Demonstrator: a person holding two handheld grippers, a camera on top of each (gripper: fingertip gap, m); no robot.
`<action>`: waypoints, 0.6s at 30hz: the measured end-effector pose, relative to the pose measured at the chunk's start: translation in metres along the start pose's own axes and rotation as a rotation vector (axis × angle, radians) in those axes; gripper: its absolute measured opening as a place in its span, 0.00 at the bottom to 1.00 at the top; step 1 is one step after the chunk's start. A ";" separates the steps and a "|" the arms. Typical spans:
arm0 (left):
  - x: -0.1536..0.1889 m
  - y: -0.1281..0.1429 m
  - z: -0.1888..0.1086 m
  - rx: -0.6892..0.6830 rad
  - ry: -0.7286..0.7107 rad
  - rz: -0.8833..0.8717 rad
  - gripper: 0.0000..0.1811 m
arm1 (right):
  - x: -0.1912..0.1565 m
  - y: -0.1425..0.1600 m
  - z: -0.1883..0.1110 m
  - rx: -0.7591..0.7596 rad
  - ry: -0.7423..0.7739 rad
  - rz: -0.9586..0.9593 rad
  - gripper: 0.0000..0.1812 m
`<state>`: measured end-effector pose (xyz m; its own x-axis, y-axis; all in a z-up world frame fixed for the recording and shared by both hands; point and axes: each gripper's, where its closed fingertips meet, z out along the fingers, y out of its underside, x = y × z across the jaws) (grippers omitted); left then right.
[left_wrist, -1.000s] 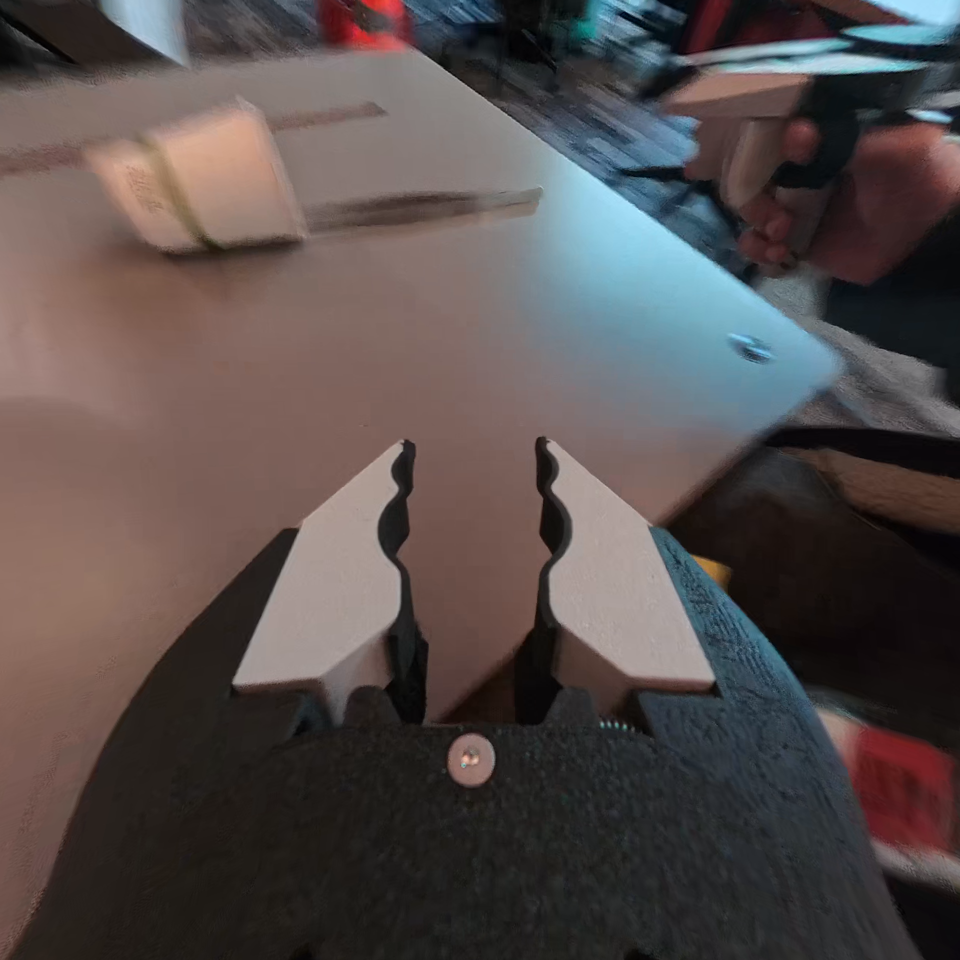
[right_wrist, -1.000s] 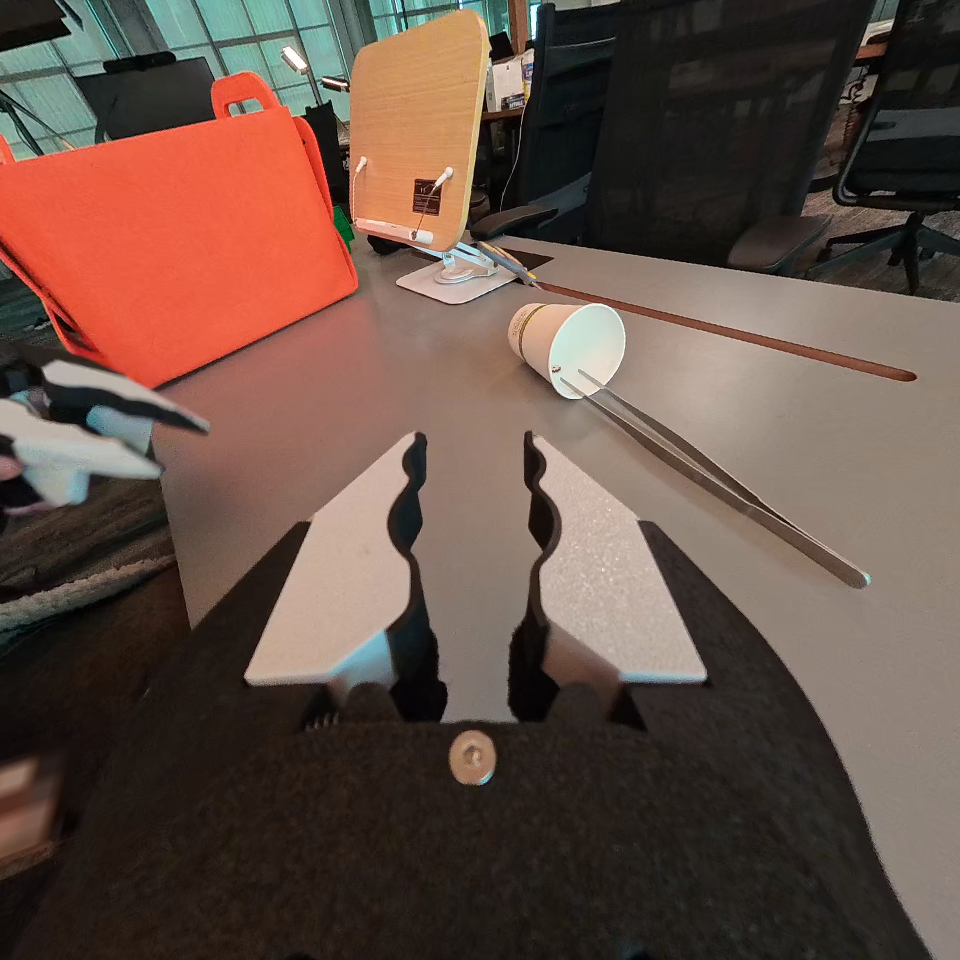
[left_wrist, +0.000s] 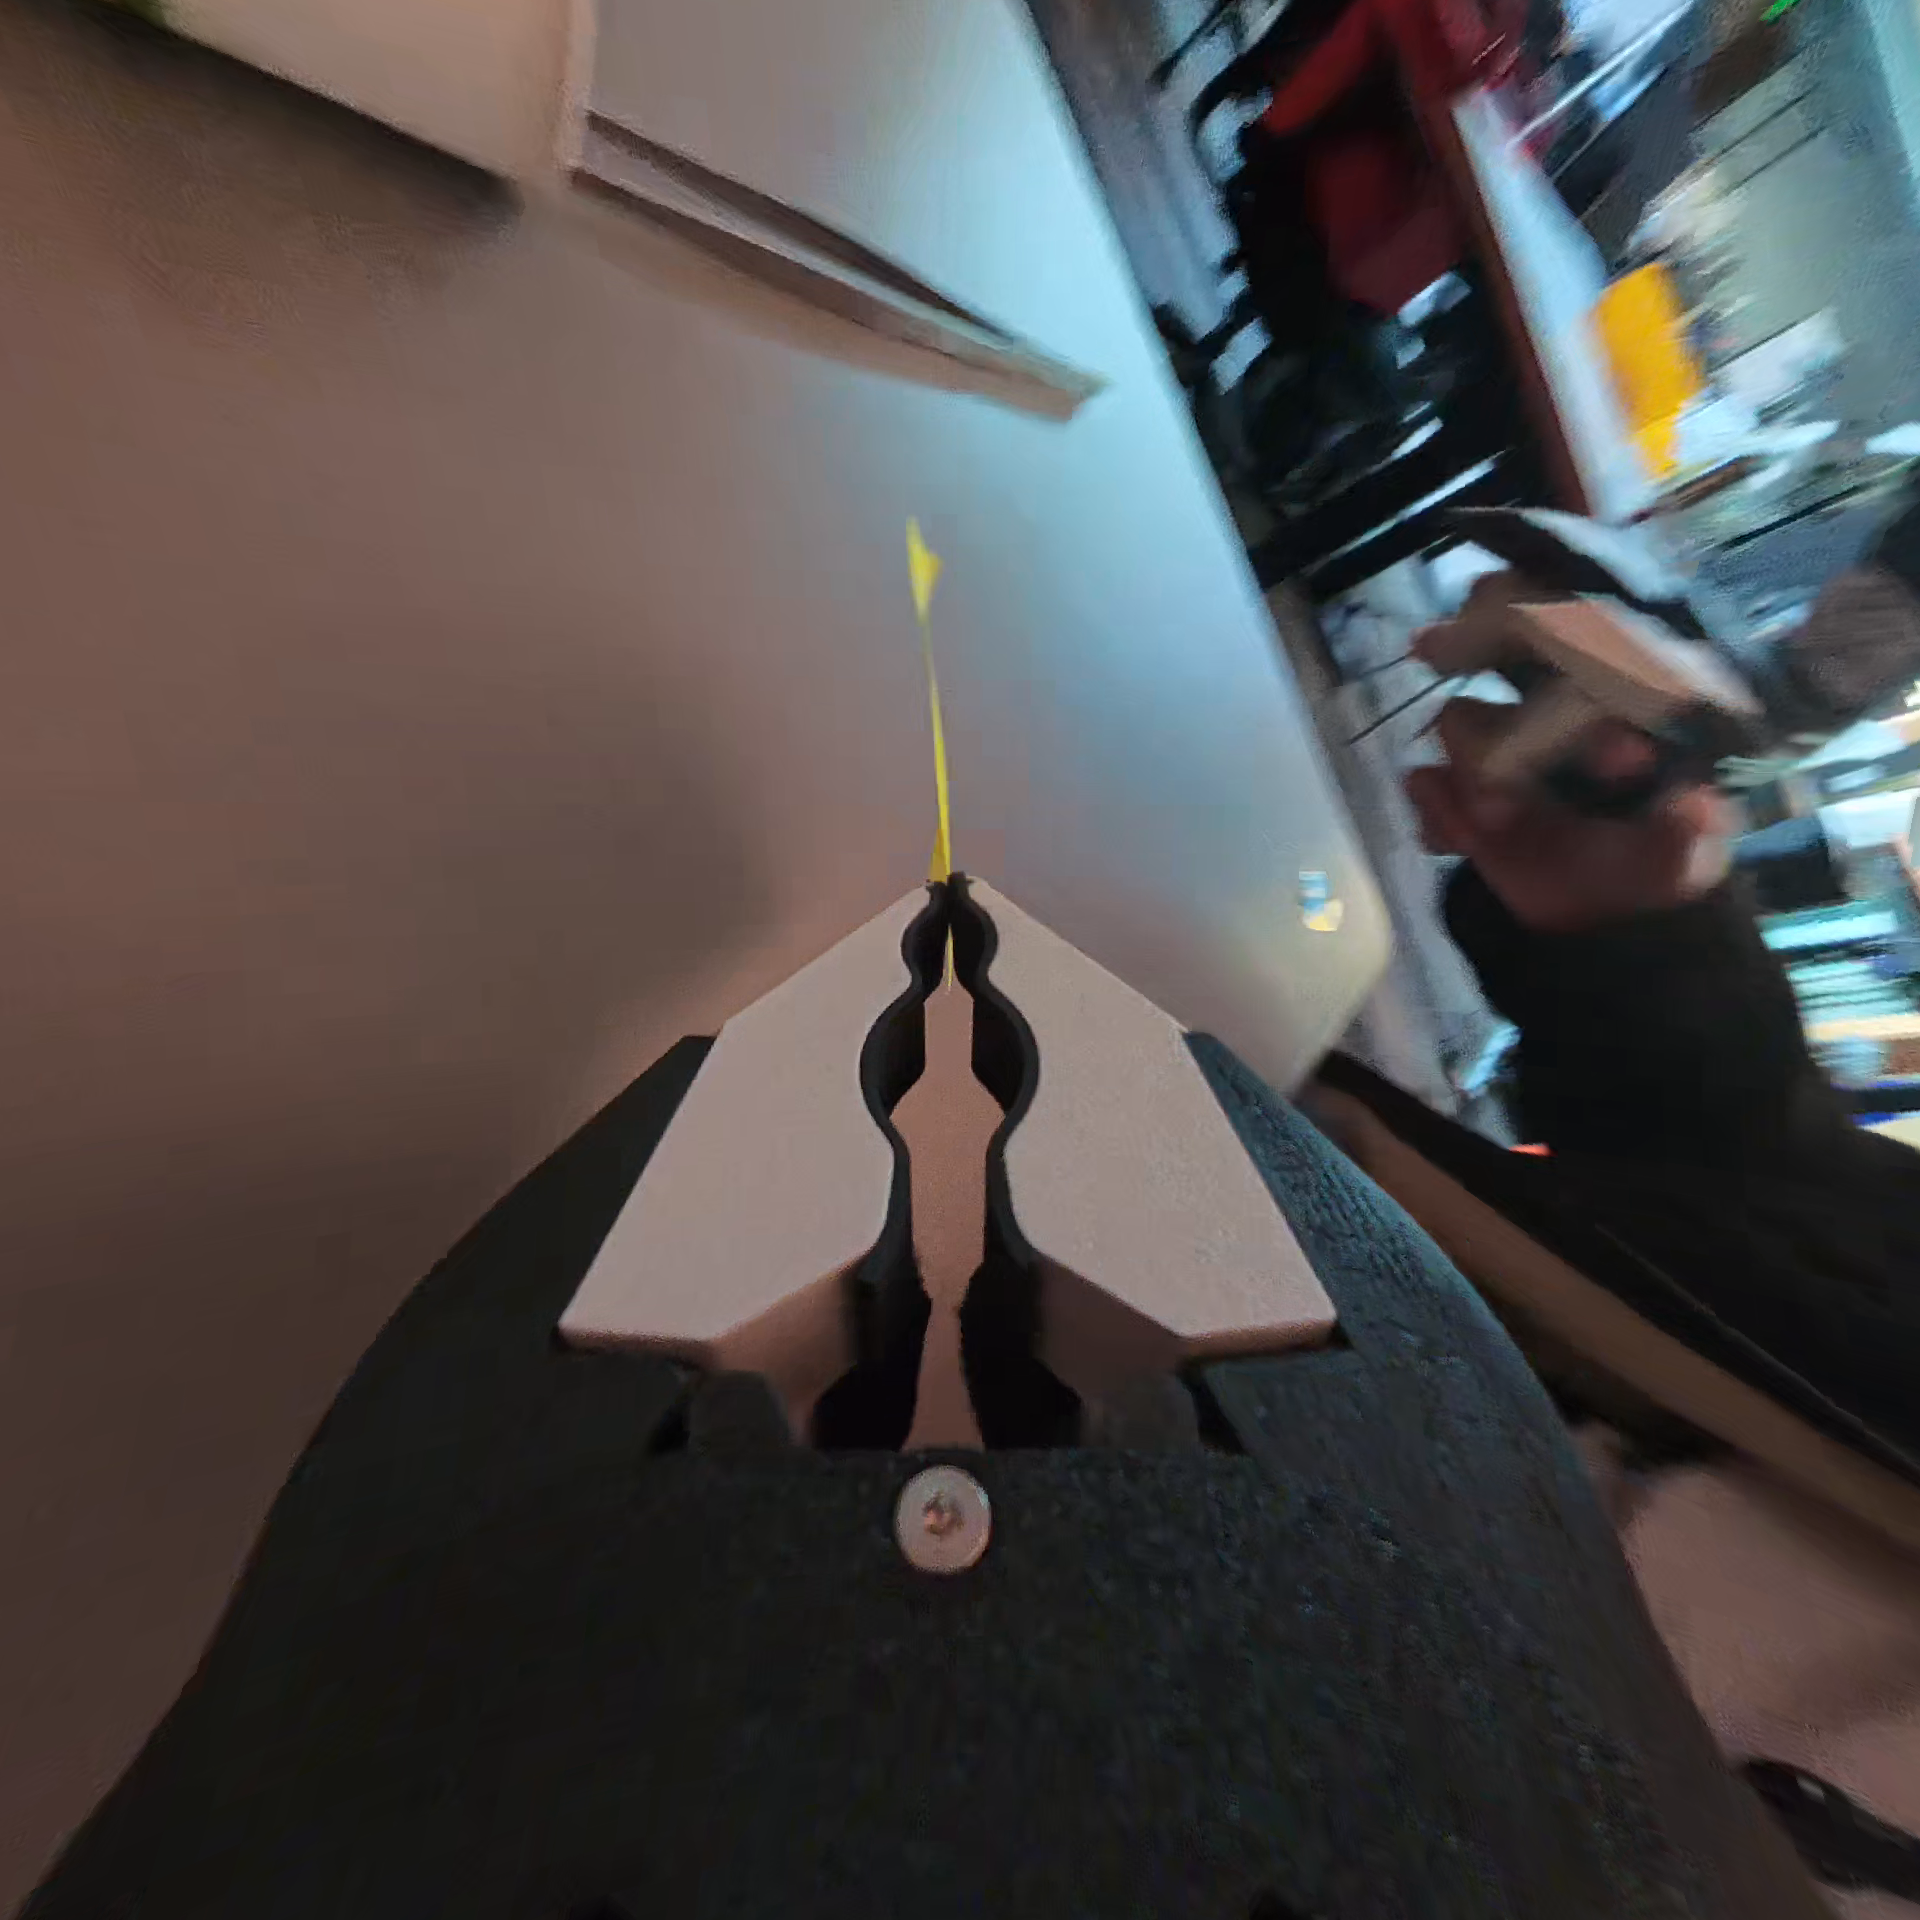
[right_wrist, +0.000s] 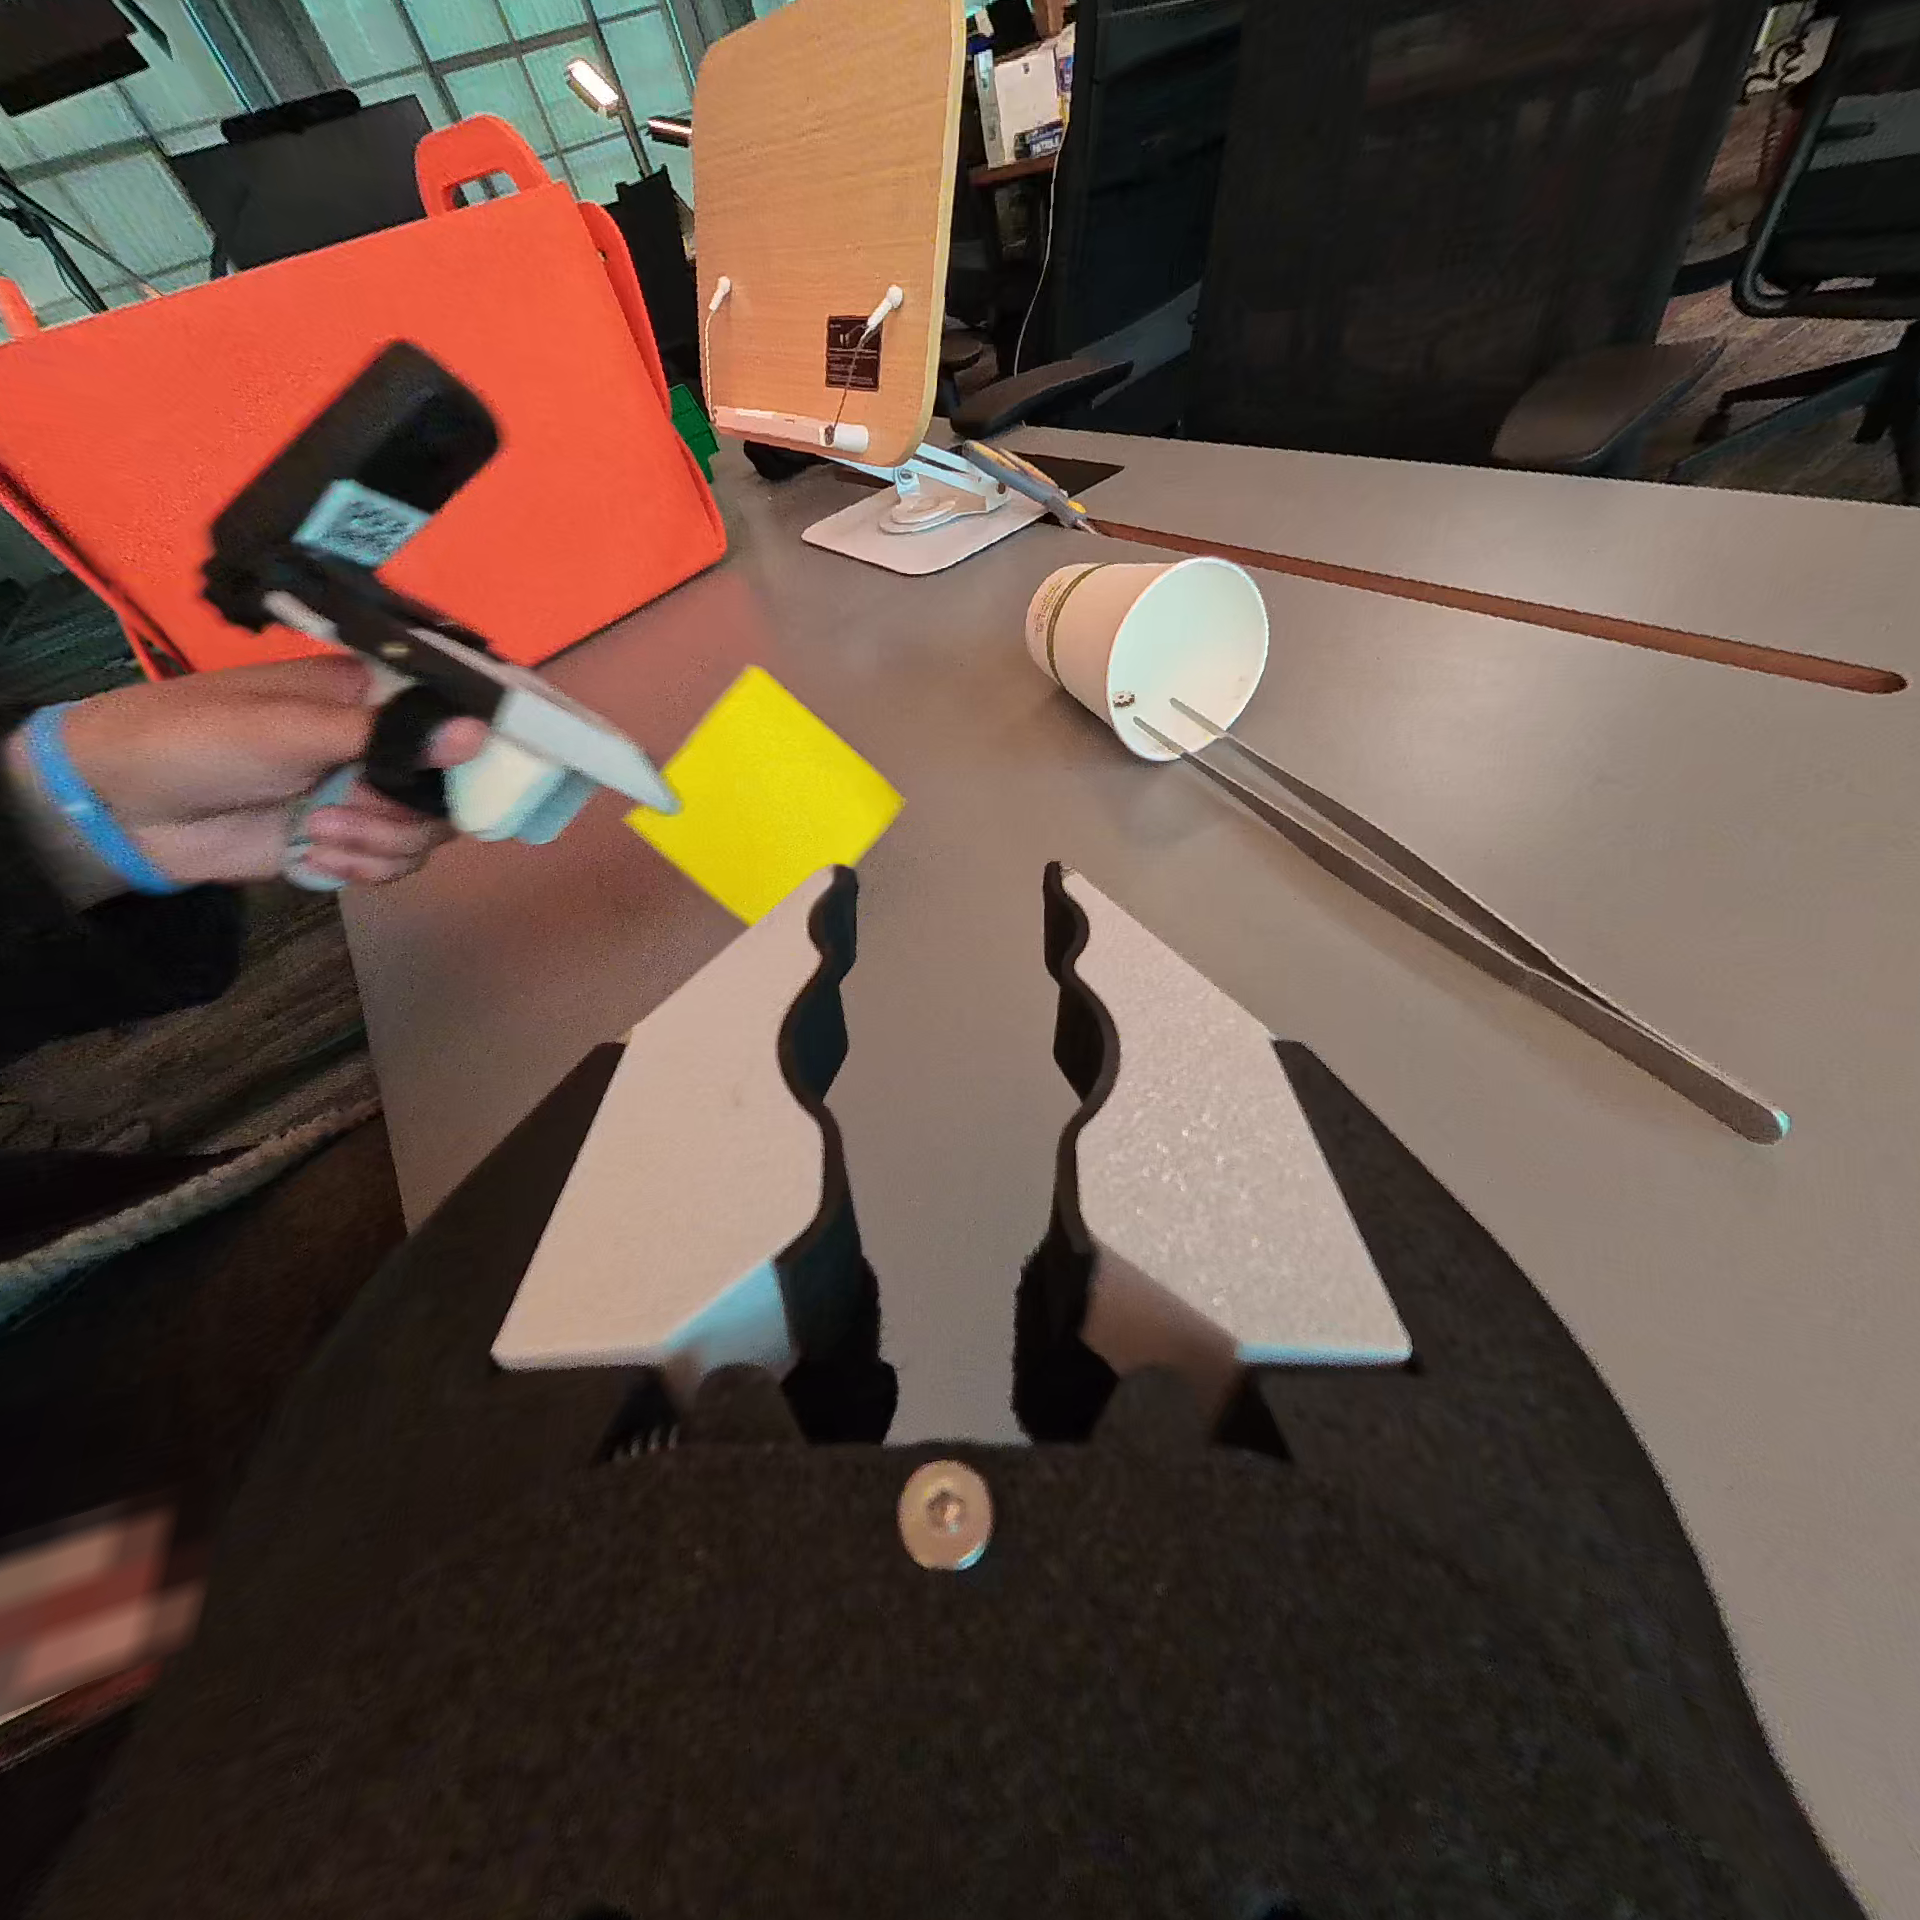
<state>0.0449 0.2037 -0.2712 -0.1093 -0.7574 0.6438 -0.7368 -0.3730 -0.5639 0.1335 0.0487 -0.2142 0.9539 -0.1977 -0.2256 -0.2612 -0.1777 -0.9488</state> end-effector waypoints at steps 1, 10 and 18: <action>-0.016 -0.004 0.010 -0.054 -0.051 0.010 0.00 | 0.000 0.000 0.001 0.000 -0.001 -0.002 0.19; -0.087 -0.073 0.008 0.054 -0.531 0.396 0.50 | 0.008 0.010 -0.002 -0.036 0.018 -0.026 0.19; -0.135 -0.178 0.046 0.293 -0.321 0.069 0.50 | 0.021 -0.008 0.113 -0.060 -0.008 -0.131 0.30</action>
<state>0.2212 0.3480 -0.2814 0.0950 -0.8967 0.4323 -0.5100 -0.4168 -0.7524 0.1725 0.1550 -0.2368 0.9814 -0.1619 -0.1028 -0.1427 -0.2586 -0.9554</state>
